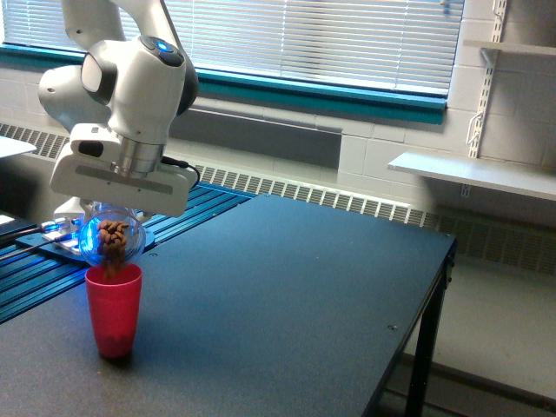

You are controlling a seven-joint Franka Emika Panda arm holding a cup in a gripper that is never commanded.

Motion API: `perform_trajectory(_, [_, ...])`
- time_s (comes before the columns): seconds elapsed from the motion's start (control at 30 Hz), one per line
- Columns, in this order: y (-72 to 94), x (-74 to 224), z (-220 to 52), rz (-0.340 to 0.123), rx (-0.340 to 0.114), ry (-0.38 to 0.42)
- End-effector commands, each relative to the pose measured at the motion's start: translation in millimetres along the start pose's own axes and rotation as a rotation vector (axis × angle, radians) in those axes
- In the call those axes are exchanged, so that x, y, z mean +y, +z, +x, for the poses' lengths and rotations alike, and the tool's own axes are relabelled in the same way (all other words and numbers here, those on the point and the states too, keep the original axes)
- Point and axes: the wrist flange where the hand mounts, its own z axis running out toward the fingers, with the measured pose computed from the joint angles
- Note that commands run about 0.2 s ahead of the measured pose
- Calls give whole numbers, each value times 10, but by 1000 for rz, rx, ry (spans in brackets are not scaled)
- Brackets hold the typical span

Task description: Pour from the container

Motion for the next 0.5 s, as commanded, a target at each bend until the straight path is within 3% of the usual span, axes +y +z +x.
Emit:
perform_trajectory(0.03, [-22,-59,-51,-18,14,-46])
perform_trajectory(0.5, [-42,-104,-77,-29,17,-63])
